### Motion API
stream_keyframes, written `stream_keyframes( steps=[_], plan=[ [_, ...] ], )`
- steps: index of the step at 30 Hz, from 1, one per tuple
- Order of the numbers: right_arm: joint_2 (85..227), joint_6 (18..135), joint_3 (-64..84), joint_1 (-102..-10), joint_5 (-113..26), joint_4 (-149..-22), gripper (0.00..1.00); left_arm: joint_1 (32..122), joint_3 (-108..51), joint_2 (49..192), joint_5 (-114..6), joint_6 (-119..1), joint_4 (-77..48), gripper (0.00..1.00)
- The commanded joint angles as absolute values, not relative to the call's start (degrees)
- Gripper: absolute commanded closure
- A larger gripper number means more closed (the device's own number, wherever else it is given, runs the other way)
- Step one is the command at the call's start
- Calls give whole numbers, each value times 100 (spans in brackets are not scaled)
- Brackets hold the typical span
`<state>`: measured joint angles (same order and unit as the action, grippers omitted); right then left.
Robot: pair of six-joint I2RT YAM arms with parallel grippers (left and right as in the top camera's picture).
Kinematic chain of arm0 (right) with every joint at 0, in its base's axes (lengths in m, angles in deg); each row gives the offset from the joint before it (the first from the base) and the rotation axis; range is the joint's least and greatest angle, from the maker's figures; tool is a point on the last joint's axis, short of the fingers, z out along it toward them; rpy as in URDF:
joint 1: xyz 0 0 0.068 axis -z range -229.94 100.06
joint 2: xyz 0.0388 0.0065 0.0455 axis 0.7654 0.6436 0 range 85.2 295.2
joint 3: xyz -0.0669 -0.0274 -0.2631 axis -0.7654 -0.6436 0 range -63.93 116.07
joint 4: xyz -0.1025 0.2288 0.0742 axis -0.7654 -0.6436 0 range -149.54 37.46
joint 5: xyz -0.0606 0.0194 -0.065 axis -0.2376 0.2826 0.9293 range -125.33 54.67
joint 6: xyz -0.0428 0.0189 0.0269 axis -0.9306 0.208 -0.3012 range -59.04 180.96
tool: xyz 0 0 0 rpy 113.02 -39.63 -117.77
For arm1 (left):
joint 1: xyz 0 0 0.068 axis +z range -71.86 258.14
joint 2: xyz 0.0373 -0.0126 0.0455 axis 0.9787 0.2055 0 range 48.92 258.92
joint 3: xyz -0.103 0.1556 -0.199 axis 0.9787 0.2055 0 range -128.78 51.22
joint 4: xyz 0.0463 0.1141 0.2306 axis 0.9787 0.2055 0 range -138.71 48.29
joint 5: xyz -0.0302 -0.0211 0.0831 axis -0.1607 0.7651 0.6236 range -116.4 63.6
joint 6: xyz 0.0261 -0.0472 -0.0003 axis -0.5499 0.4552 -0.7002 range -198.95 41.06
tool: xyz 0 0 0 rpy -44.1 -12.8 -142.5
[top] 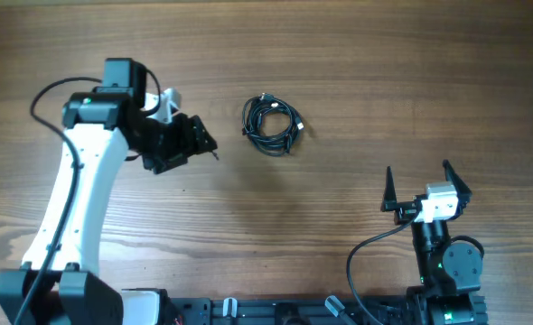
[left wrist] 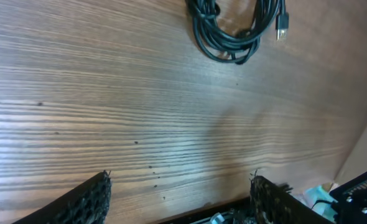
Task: Untangle cables
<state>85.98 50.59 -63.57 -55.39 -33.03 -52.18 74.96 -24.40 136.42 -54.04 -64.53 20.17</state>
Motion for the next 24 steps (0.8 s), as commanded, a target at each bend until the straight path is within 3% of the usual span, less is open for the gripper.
stream_keyframes(
  steps=[1, 6, 14, 19, 24],
  plan=[
    [8541, 5046, -6363, -5511, -3397, -5203, 0, 7153, -2437, 13697, -5467, -6372, 1811, 21],
    [8541, 5048, -6363, -5511, -3397, -5203, 0, 6707, -2245, 13701, -4272, -5131, 1403, 24],
    [8541, 5046, -6363, -5511, -3397, -5203, 0, 5951, -1570, 13701, -3979, -4796, 207, 27],
    [8541, 5046, -6363, -5511, -3395, -5203, 0, 5581, -1154, 13701, -3732, -4381, -440, 13],
    [8541, 5046, -6363, -5511, -3397, -5203, 0, 5365, -872, 13708, -3410, -4235, -842, 14]
  ],
)
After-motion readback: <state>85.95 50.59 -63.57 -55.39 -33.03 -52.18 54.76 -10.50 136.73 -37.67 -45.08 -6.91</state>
